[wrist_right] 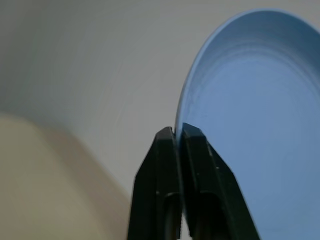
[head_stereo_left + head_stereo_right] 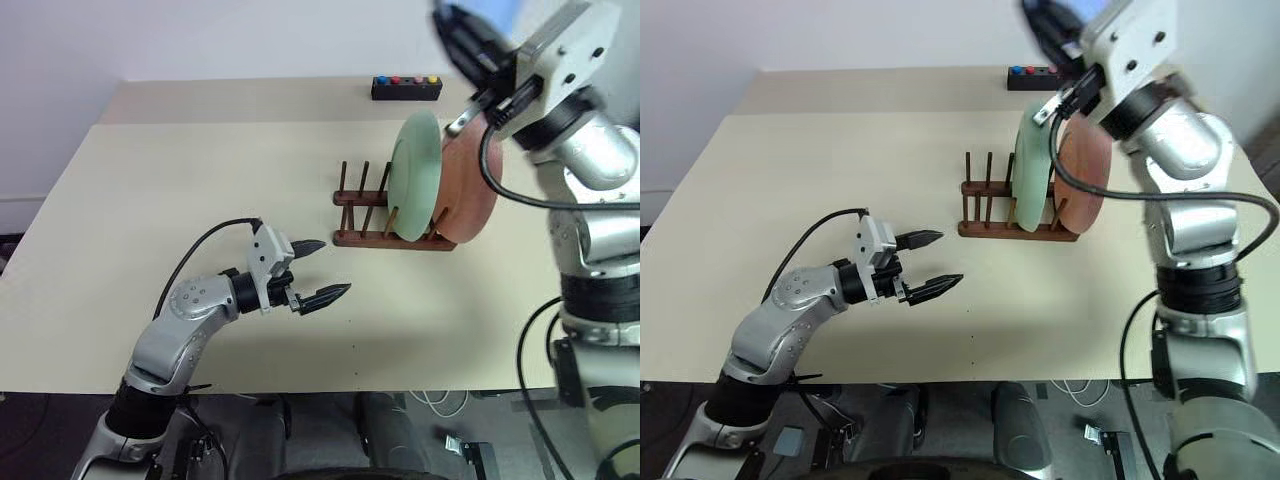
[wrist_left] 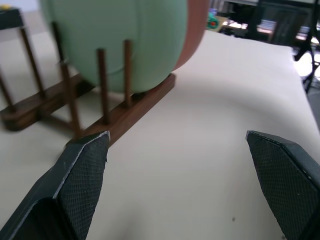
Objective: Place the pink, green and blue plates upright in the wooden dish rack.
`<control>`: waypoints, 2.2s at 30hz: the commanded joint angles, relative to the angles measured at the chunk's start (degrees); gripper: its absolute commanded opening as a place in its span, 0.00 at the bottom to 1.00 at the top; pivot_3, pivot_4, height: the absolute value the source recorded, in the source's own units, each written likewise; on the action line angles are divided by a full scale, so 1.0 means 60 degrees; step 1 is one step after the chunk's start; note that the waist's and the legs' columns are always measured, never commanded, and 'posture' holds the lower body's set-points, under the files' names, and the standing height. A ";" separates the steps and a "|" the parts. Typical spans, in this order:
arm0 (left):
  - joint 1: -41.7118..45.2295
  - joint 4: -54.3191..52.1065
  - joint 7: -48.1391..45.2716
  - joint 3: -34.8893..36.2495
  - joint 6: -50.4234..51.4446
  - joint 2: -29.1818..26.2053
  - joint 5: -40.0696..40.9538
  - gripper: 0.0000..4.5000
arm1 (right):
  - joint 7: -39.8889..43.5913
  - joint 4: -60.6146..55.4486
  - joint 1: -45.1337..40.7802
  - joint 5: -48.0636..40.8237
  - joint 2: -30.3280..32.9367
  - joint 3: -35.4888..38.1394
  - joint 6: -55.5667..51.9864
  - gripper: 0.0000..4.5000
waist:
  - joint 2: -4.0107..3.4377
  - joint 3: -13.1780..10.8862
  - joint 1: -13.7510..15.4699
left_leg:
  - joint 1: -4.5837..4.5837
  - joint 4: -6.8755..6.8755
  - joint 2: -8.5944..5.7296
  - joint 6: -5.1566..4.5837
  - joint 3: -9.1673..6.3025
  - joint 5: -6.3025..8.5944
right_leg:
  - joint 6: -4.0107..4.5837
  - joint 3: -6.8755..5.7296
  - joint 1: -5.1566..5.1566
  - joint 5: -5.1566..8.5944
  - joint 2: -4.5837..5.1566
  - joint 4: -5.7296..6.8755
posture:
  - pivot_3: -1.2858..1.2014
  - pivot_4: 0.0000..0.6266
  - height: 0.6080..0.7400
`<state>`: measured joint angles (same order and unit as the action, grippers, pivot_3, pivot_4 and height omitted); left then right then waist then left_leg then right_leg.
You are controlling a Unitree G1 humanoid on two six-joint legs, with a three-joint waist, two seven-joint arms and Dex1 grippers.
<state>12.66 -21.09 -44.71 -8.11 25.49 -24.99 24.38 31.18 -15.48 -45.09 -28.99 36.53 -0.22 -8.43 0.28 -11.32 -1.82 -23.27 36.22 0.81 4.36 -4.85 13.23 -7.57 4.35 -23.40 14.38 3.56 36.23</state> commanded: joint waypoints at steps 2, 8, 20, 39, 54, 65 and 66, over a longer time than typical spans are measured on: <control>-0.0186 -0.0342 0.0055 0.0378 -0.0237 -0.0210 0.0037 1.00 | 0.0166 -0.2070 0.0343 -0.3162 -0.0517 0.0232 -0.2053 0.01 | 0.0004 0.0002 0.0123 | 0.0000 0.0005 -0.0001 0.0000 0.0001 0.0000 | 0.0006 0.0000 0.0001 0.0001 0.0001 -0.0004 | 0.52 0.24 0.92; -0.0409 -0.0414 0.0115 0.0685 -0.0237 -0.0411 0.0082 1.00 | -0.1518 -0.2411 0.0947 -0.5983 -0.1735 0.0644 -0.3579 0.01 | 0.0009 0.0005 0.0128 | 0.0006 0.0004 0.0003 0.0000 0.0002 0.0000 | 0.0041 -0.0001 0.0000 0.0016 -0.0005 0.0001 | 0.52 0.24 0.92; -0.0344 -0.0384 0.0130 0.0783 -0.0180 -0.0497 0.0133 1.00 | -0.3433 -0.0977 0.2109 -0.6510 -0.2892 0.1168 -0.4469 0.01 | 0.0013 0.0008 0.0110 | 0.0001 -0.0008 0.0004 0.0000 0.0006 0.0000 | 0.0035 0.0000 -0.0016 0.0013 -0.0009 0.0001 | 0.52 0.24 0.92; -0.0316 -0.0456 0.0350 0.1118 -0.0207 -0.0463 0.0207 1.00 | -0.4552 -0.0430 0.2225 -0.7094 -0.3660 0.1906 -0.5180 0.01 | 0.0014 0.0008 0.0102 | 0.0000 -0.0010 0.0005 0.0000 0.0007 0.0000 | 0.0038 0.0001 -0.0016 0.0015 -0.0010 -0.0001 | 0.52 0.24 0.92; -0.0256 -0.0425 0.0253 0.1094 -0.0136 -0.0532 0.0190 1.00 | -0.4544 -0.0580 0.2013 -0.6750 -0.3562 0.1932 -0.5255 0.99 | 0.0014 0.0008 0.0094 | -0.0001 -0.0011 0.0005 0.0000 0.0007 0.0000 | 0.0038 0.0001 -0.0017 0.0016 -0.0010 -0.0002 | 0.52 0.24 0.92; -0.0173 -0.0344 0.0235 0.1041 -0.0151 -0.0466 0.0160 1.00 | -0.3862 -0.1013 0.1205 -0.6105 -0.2789 0.1857 -0.5313 0.99 | 0.0013 0.0008 0.0103 | -0.0004 -0.0011 0.0005 0.0000 0.0007 0.0000 | 0.0039 0.0001 -0.0020 0.0016 -0.0010 -0.0005 | 0.52 0.24 0.92; -0.0166 -0.0341 0.0240 0.1031 -0.0151 -0.0458 0.0157 1.00 | -0.3771 -0.1065 0.1143 -0.6050 -0.2687 0.1860 -0.5314 0.99 | 0.0013 0.0008 0.0099 | -0.0005 -0.0011 0.0005 0.0000 0.0007 0.0000 | 0.0039 0.0001 -0.0021 0.0016 -0.0010 -0.0006 | 0.52 0.24 0.92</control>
<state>11.04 -21.55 -43.31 -2.51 25.46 -27.92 24.51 7.13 -18.38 -36.28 -65.65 19.48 10.40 -40.83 0.36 -11.27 -1.23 -23.31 36.15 0.84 4.36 -4.81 13.23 -7.33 4.36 -23.52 14.48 3.50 36.18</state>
